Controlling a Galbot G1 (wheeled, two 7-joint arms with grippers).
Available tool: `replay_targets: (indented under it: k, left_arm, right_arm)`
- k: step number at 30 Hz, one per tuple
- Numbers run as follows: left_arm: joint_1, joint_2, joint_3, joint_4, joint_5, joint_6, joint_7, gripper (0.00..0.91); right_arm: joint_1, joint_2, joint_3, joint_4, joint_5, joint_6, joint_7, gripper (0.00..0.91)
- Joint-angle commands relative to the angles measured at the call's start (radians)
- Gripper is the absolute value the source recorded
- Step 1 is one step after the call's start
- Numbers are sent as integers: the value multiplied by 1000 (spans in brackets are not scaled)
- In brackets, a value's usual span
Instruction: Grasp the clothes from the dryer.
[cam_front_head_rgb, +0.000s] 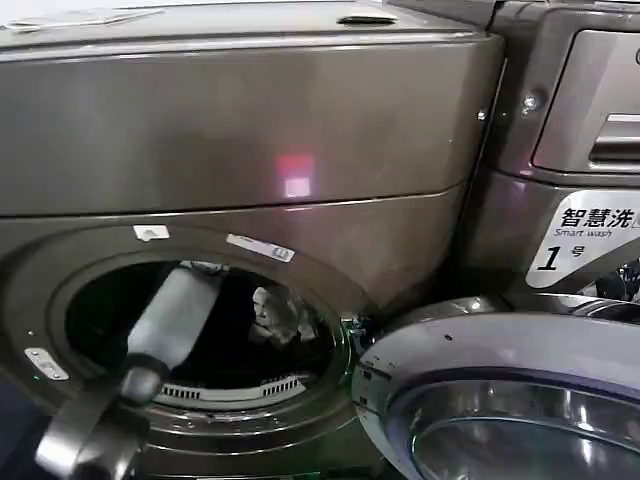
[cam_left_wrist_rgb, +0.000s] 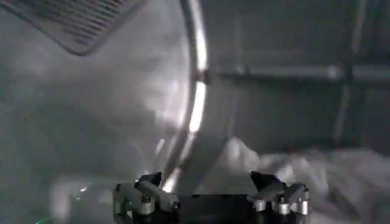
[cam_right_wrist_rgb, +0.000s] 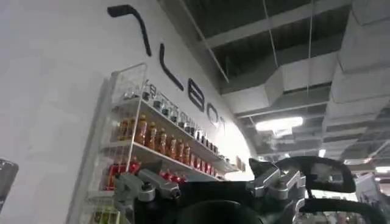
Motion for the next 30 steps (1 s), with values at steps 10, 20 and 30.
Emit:
replay_targets:
  k: [10, 20, 30]
  left_arm:
    - [-91, -7, 98, 100, 355, -129, 148, 907]
    - [-31, -26, 102, 150, 292, -111, 143, 907]
    - [-41, -26, 103, 164, 279, -121, 148, 0]
  right_arm:
    - [4, 2, -5, 0, -8, 0, -2, 907]
    - [-2, 7, -2, 2, -9, 2, -3, 907]
    - [6, 7, -7, -3, -15, 5, -4, 907]
